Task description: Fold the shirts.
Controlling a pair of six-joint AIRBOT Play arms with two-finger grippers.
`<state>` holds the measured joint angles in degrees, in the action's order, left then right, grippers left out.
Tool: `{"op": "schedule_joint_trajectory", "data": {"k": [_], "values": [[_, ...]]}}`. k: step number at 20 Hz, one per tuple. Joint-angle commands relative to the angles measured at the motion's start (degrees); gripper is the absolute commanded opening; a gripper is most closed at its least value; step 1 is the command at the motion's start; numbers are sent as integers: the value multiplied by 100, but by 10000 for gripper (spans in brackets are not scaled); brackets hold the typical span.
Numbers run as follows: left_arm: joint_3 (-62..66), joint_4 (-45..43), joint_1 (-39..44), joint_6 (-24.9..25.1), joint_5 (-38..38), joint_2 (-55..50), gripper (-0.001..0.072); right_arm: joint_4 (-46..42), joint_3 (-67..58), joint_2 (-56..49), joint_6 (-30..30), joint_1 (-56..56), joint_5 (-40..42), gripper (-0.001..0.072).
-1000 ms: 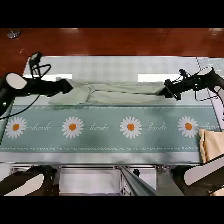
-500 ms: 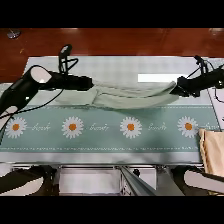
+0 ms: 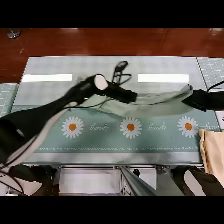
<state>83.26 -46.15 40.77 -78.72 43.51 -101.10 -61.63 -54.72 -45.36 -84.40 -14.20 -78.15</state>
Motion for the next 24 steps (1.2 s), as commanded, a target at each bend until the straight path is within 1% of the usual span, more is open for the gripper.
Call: {"op": "schedule_joint_trajectory", "data": {"k": [1, 2, 4, 6, 7, 10, 12, 14, 15, 17, 18, 20, 22, 24], "values": [[846, 492, 824, -321, 553, -1051, 17, 59, 87, 490, -155, 2, -245, 29], [1010, 730, 1025, -313, 691, -1259, 17, 188, 85, 501, -129, 2, -245, 29], [1261, 1073, 1344, -33, 1102, -1488, 17, 428, 85, 501, -90, 2, -166, 29], [1379, 1064, 1421, 22, 1360, -1497, 17, 481, 85, 501, -162, 2, -122, 30], [1447, 1062, 1325, 20, 1467, -1469, 17, 479, 85, 501, -155, 2, -133, 30], [1543, 1062, 601, -109, 1709, -1281, 17, 573, 85, 498, -85, 2, -155, 30], [1541, 1062, -164, -201, 2063, -1045, 16, 802, 85, 470, -55, 4, -160, 30], [1539, 949, -881, -201, 2334, -645, 16, 909, 57, 398, -70, 273, -28, 30], [1534, 595, -1191, -271, 2334, -380, 17, 918, 22, 299, -133, 542, 142, 30], [1458, -518, -1790, -723, 2299, 238, 17, 931, -138, -87, -273, 1294, 601, 30], [1298, -885, -2076, -721, 2306, 614, 16, 927, -278, -378, -361, 1718, 870, 30], [778, -1458, -2542, -219, 2435, 1469, 17, 925, -695, -1110, -431, 2485, 1300, 30], [-72, -2024, -2959, -133, 2367, 2492, 16, 927, -1335, -2013, -442, 3086, 1506, 30], [-1174, -2201, -3397, -129, 2140, 3574, 17, 929, -2116, -2992, -439, 3539, 1567, 30]]}}
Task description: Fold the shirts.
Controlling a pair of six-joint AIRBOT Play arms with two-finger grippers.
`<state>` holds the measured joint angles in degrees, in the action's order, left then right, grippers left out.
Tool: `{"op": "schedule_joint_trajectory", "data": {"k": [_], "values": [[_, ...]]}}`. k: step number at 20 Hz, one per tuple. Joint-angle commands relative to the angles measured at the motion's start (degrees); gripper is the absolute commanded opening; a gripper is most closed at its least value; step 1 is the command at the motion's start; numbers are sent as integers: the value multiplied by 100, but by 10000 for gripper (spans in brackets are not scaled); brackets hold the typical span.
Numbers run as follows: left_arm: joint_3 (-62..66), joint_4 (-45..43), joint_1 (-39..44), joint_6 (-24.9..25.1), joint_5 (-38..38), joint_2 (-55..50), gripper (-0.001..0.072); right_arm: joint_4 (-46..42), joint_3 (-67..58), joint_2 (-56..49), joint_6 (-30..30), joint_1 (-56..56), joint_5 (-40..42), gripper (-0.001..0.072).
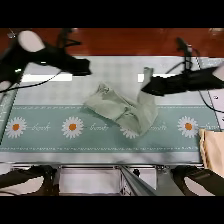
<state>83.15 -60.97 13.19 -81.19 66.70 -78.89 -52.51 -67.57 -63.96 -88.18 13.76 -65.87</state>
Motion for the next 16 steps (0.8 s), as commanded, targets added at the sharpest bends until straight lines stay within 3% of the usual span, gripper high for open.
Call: {"op": "schedule_joint_trajectory", "data": {"k": [1, 4, 7, 8, 9, 10, 12, 15, 16], "values": [[-1731, -717, -826, 116, -284, 1871, 17, 17, -1250, -1639, -66, 931, 337, 30], [-3508, -629, -1073, 94, -739, 3338, 17, 94, -2306, -2909, -122, 1381, 595, 30], [-4817, -129, -1067, -9, -1222, 4100, 17, 472, -3058, -3989, -326, 1714, 807, 31], [-5097, 9, -1067, -7, -1333, 4157, 17, 590, -3226, -4260, -308, 1805, 782, 88], [-5294, 96, -1067, -7, -1429, 4135, 17, 743, -3373, -4489, -306, 1862, 682, 341], [-5405, 107, -1067, -7, -1523, 4089, 17, 885, -3482, -4612, -225, 1858, 503, 639], [-5438, 118, -1067, -9, -1644, 3982, 17, 841, -3676, -4542, 35, 1534, 11, 633], [-5440, 256, -1069, -7, -1764, 3963, 17, 527, -3871, -3908, 44, 422, -1624, 632], [-5440, 341, -1067, -4, -1757, 3963, 17, 42, -3805, -3565, 61, 105, -2120, 631]]}}
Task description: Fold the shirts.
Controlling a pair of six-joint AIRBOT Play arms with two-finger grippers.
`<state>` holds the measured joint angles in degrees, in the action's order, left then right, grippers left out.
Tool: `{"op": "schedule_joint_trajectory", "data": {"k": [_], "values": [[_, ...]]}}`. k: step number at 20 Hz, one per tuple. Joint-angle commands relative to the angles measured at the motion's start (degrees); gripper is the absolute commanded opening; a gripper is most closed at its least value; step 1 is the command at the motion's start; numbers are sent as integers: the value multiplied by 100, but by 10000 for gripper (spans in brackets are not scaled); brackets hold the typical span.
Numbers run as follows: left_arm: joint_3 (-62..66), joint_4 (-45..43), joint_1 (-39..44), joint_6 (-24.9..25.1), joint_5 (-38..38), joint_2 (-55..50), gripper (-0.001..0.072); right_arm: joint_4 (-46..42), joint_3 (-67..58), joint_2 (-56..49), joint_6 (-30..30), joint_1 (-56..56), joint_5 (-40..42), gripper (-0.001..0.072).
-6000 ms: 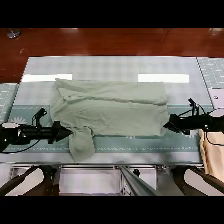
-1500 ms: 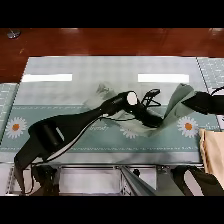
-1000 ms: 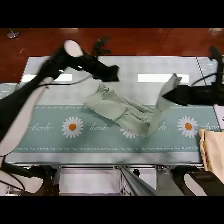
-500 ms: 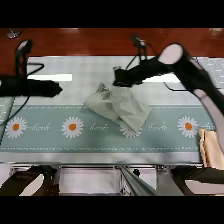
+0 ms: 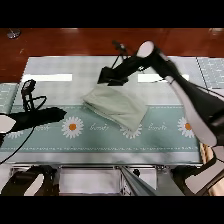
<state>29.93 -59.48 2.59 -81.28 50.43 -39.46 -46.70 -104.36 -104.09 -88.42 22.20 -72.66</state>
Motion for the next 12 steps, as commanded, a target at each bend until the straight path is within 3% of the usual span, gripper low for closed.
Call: {"op": "schedule_joint_trajectory", "data": {"k": [1, 2, 4, 6, 8, 10, 12], "values": [[-118, 282, -7, 7, -98, 20, 17, -1255, 144, 944, 127, -1014, -1718, 630], [-118, 304, -7, 4, -85, 20, 17, -1908, 699, 1558, 140, -1250, -1585, 629], [-118, 323, -7, 4, -48, 20, 17, -2297, 2568, 3010, -210, -1740, -372, 630], [-120, 354, -7, 4, -35, 20, 17, -2037, 4999, 4577, -1058, -2022, 1451, 630], [-120, 564, -7, 7, -101, 20, 17, -896, 7193, 5770, -1646, -1908, 3077, 627], [-118, 776, -7, 7, -221, 20, 17, 142, 8352, 6109, -1366, -1628, 3440, 627], [-118, 857, -7, 4, -317, 17, 17, 286, 8625, 5882, -1134, -1401, 3272, 627]]}}
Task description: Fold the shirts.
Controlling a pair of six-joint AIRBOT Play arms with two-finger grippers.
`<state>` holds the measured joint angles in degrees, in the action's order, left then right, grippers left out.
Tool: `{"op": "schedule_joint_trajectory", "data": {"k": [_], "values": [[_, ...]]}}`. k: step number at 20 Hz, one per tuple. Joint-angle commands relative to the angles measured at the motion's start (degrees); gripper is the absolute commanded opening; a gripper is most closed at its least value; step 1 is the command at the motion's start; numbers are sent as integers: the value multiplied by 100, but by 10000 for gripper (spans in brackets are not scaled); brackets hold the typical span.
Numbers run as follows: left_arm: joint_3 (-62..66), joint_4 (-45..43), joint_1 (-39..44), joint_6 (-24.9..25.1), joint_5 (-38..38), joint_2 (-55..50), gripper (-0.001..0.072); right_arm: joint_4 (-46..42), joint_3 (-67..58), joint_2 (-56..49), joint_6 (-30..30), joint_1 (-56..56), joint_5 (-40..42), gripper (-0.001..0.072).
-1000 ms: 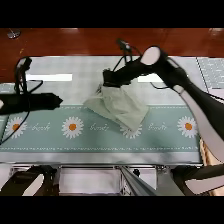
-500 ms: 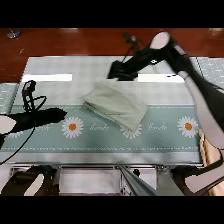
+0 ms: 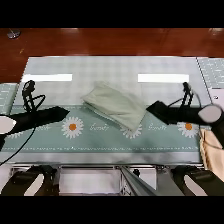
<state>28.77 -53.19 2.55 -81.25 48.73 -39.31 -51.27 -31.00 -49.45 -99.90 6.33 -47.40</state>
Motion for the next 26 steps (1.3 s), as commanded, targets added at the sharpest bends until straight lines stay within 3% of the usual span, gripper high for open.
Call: {"op": "schedule_joint_trajectory", "data": {"k": [1, 9, 13, 14, 16, 17, 19, 23, 26], "values": [[-2, 227, -2, 2, -164, 2, 17, 802, 1272, 221, 105, 212, 706, 627], [-4, 225, -2, 2, -164, 2, 17, 1856, 149, -1978, 1523, 212, 424, 627], [-4, 225, -2, 4, -164, 2, 17, 2118, -785, -2966, 1788, 354, 258, 618], [-4, 225, -2, 4, -164, 2, 17, 2116, -1036, -3176, 1805, 461, 177, 561], [-4, 225, -2, 2, -164, 2, 17, 2055, -1670, -3506, 2208, 645, -173, 80], [-4, 225, -2, 2, -162, 2, 18, 2013, -2048, -3563, 2535, 697, -382, 30], [-4, 225, -2, 2, -162, 2, 18, 1355, -2914, -3556, 2264, 697, -837, 30], [-4, 225, -2, 4, -162, 2, 18, -708, -5069, -3556, 1178, 693, -2146, 30], [-4, 225, -2, 2, -164, 2, 18, -1526, -6601, -3556, 741, 603, -3132, 29]]}}
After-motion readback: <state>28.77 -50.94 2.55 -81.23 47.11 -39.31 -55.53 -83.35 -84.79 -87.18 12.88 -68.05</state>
